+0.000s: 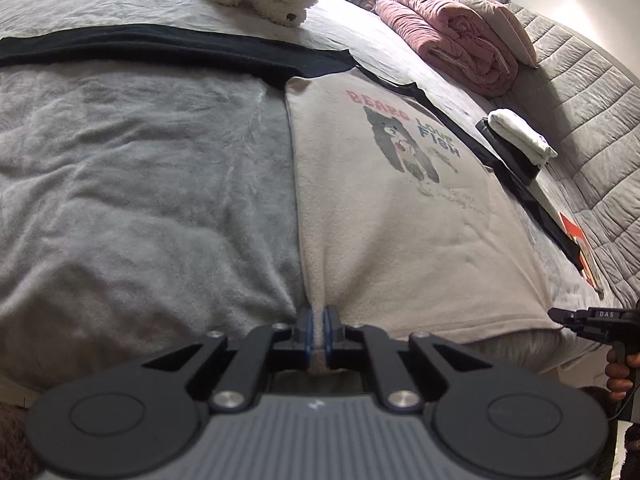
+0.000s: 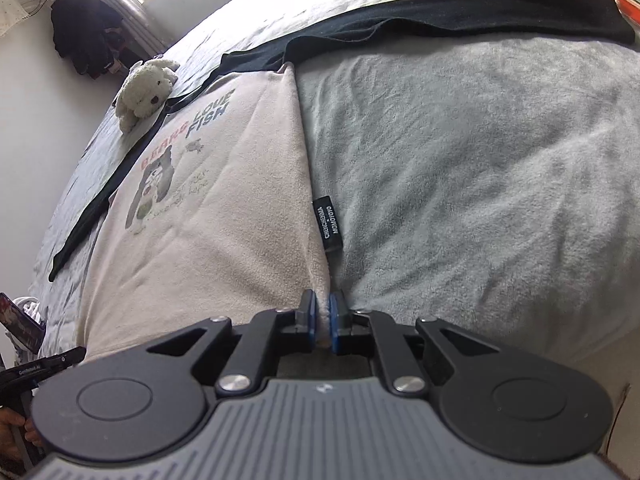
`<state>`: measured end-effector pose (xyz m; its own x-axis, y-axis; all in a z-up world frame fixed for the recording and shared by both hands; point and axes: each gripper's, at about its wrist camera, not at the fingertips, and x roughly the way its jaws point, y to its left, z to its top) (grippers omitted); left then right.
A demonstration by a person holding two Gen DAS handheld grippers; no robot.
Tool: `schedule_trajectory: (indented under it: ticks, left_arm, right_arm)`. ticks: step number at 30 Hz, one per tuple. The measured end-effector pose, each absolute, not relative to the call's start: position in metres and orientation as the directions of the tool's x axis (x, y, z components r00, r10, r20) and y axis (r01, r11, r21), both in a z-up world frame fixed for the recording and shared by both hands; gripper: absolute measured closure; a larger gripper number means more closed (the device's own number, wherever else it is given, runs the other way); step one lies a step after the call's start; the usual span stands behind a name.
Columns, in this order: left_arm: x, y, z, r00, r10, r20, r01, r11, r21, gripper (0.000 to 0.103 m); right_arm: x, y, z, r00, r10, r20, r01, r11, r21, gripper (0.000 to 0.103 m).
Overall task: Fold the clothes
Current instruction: 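Smooth the sweatshirt body flat with both open grippers, then move both grippers along the black sleeve toward its cuff by the orange book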
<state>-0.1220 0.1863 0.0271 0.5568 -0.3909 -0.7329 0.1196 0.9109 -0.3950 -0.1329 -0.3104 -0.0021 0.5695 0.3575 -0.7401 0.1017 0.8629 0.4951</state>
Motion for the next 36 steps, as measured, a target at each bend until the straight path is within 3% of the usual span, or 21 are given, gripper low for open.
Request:
schedule_trajectory:
  ticks: [2,3,4,6,7,17,24,36]
  left_arm:
    - [-0.121,0.185,0.037,0.583,-0.368,-0.725,0.133,0.923,-0.362,0.068]
    - [-0.120,0.185,0.042,0.596,-0.357,-0.720,0.139,0.928,-0.345,0.061]
    - [-0.119,0.183,0.047,0.608,-0.349,-0.713,0.149,0.933,-0.329,0.056]
    - [-0.111,0.176,0.057,0.629,-0.343,-0.697,0.179,0.937,-0.300,0.054]
    - [-0.105,0.170,0.061,0.632,-0.351,-0.690,0.196,0.935,-0.296,0.051]
    - [-0.007,0.070,0.079,0.616,-0.414,-0.670,0.396,0.898,-0.191,0.049]
    - [0.084,-0.013,0.065,0.535,-0.501,-0.680,0.536,0.823,-0.186,0.047]
    - [0.214,-0.146,0.044,0.541,-0.476,-0.693,0.685,0.727,0.035,0.045]
  right_arm:
    - [-0.132,-0.312,0.002,0.578,0.365,-0.730,0.079,0.865,0.496,0.087]
    - [-0.130,-0.313,0.005,0.580,0.367,-0.727,0.068,0.868,0.492,0.084]
    - [-0.128,-0.315,0.007,0.583,0.365,-0.726,0.059,0.872,0.486,0.078]
    - [-0.121,-0.319,0.012,0.598,0.347,-0.723,0.050,0.884,0.465,0.066]
    - [-0.115,-0.321,0.015,0.606,0.333,-0.723,0.049,0.891,0.451,0.065]
    - [-0.041,-0.373,0.031,0.690,0.186,-0.699,0.098,0.933,0.345,0.065]
    - [0.003,-0.419,0.030,0.706,0.089,-0.702,0.124,0.961,0.247,0.065]
    - [0.058,-0.493,0.012,0.678,0.003,-0.735,0.081,0.994,0.079,0.060]
